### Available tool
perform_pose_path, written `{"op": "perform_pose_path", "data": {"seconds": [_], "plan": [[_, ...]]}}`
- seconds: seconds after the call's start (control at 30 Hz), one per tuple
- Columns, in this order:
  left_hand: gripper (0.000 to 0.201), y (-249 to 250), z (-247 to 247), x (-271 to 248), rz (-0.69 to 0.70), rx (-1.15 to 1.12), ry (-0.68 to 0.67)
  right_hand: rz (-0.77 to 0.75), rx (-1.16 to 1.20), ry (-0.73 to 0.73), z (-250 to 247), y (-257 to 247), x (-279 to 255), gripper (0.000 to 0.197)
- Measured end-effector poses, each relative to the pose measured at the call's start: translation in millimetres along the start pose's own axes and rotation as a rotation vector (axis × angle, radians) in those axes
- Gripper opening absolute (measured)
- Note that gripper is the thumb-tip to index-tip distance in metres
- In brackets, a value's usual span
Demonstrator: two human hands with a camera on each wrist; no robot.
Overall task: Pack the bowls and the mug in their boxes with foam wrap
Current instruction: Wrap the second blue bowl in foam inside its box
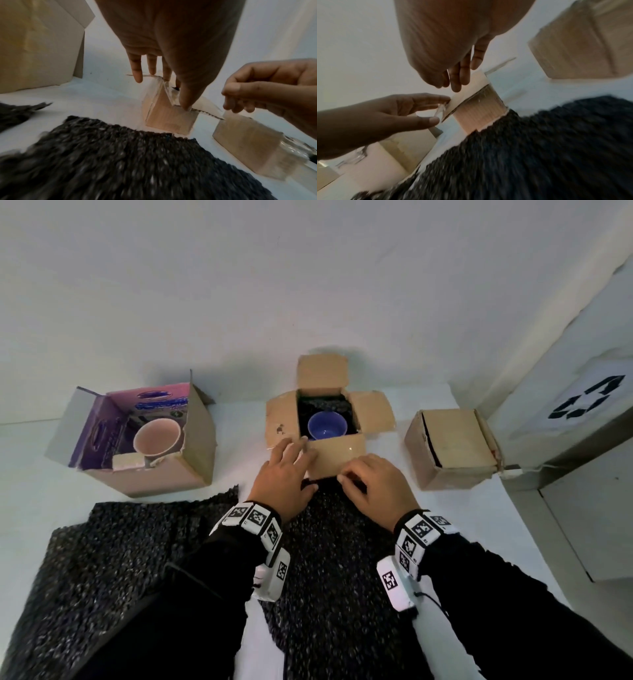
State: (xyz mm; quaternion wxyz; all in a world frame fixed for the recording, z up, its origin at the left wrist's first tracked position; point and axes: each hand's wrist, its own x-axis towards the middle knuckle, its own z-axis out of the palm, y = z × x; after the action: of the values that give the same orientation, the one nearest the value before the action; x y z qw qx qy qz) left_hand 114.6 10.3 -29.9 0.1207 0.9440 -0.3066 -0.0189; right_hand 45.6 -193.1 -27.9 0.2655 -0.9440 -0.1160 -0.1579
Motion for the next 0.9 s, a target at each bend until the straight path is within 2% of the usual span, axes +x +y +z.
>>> {"op": "perform_pose_path", "data": {"seconds": [0.07, 0.13, 0.27, 0.33, 0.4, 0.47, 0.57, 0.67, 0.73, 0.83, 0.9], "plan": [[0.053, 2.7, 2.4, -17.8, 0.01, 0.005, -0.035, 0.029, 0.008, -0.012, 7.4, -11.6, -27.0, 0.019], [0.043, 5.0, 5.3, -34.8, 0.018, -0.039, -0.064, 0.064, -0.005, -0.104, 14.3, -21.9, -50.9, 0.03], [0.043, 3.8, 16.1, -65.9, 0.022, -0.042, -0.199, 0.211, -0.262, -0.486, 31.4, -36.1, -91.2, 0.071], [0.047, 1.3, 20.7, -77.0, 0.015, -0.04, -0.272, 0.222, -0.318, -0.529, 38.2, -38.7, -102.5, 0.061], [0.054, -0.3, 22.7, -86.0, 0.041, -0.055, -0.317, 0.223, -0.276, -0.455, 40.8, -39.5, -104.6, 0.038], [0.064, -0.2, 22.1, -93.6, 0.072, -0.056, -0.332, 0.214, -0.234, -0.339, 40.6, -39.6, -102.7, 0.023], [0.067, 2.2, 14.4, -97.2, 0.116, -0.017, -0.266, 0.194, -0.156, -0.183, 31.4, -40.3, -95.2, 0.025], [0.043, 4.5, 8.5, -86.9, 0.164, -0.055, -0.108, 0.188, -0.057, -0.114, 13.6, -43.8, -80.8, 0.028], [0.027, 7.2, 0.5, -78.4, 0.104, -0.153, -0.029, 0.214, -0.025, -0.052, 2.1, -45.5, -71.0, 0.025], [0.031, 14.1, -12.2, -69.5, 0.023, -0.236, -0.012, 0.276, -0.006, 0.034, -11.3, -46.7, -58.6, 0.031], [0.03, 19.4, -19.5, -67.1, 0.054, -0.219, 0.013, 0.305, 0.015, 0.06, -17.5, -48.3, -51.2, 0.028]]}}
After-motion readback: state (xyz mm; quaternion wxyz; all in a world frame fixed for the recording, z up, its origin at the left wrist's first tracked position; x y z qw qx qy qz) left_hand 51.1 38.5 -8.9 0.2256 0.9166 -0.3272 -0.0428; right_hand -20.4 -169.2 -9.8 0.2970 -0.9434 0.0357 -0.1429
